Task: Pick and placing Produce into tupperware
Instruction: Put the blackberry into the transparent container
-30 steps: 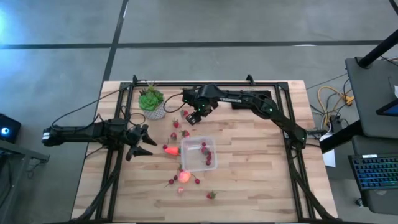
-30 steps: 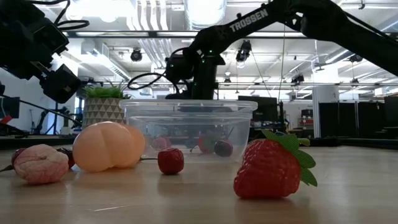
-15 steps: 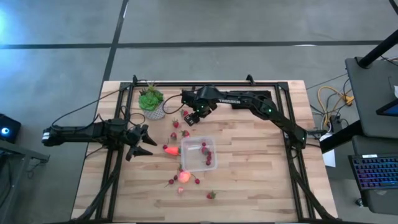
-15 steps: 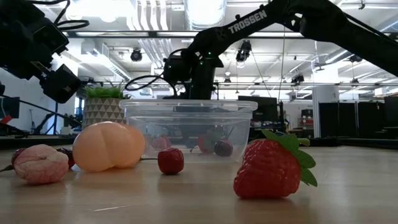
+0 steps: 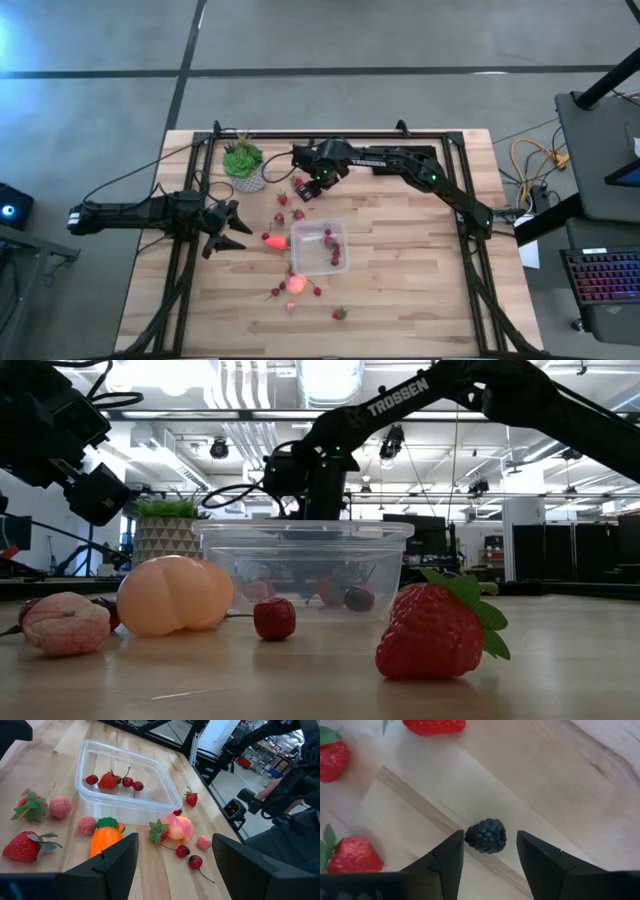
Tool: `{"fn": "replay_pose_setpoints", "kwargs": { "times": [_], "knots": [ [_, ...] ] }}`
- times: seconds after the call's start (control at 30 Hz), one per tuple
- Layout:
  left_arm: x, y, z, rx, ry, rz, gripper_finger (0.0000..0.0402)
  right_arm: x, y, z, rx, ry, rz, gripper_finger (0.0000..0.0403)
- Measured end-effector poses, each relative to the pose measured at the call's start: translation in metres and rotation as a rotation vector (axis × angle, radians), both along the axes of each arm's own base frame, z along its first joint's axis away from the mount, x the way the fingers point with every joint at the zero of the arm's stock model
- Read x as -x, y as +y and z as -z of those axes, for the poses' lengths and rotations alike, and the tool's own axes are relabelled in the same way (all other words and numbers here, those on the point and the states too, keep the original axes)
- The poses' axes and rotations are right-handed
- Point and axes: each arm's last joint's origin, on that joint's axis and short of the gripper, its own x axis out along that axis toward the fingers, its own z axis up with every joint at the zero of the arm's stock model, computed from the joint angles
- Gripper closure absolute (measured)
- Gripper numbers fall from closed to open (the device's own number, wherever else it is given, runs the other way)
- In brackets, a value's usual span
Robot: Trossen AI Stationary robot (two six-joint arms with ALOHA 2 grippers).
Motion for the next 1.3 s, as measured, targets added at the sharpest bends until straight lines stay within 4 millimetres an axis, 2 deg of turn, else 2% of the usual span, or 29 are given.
{"fn": "replay_pose_setpoints", "kwargs": {
  "times": [0.23,0.5,0.63,1.0,1.13,1.3],
  "knots": [
    [0.000,0.000,0.000,0.000,0.000,0.000,0.0162,0.004,0.001,0.007,-0.008,0.025,0.000,0.0265],
    [0.000,0.000,0.000,0.000,0.000,0.000,0.0162,0.002,-0.001,0.005,0.002,0.001,-0.002,0.0299],
    [0.000,0.000,0.000,0.000,0.000,0.000,0.0162,-0.001,-0.002,0.002,0.009,-0.023,-0.001,0.0286],
    [0.000,0.000,0.000,0.000,0.000,0.000,0.0162,-0.001,-0.010,0.001,0.036,-0.040,0.002,0.0213],
    [0.000,0.000,0.000,0.000,0.000,0.000,0.0162,-0.001,-0.011,0.001,0.045,-0.041,-0.002,0.0212],
    [0.000,0.000,0.000,0.000,0.000,0.000,0.0162,0.000,-0.011,0.002,0.046,-0.036,-0.009,0.0234]
  ]
}}
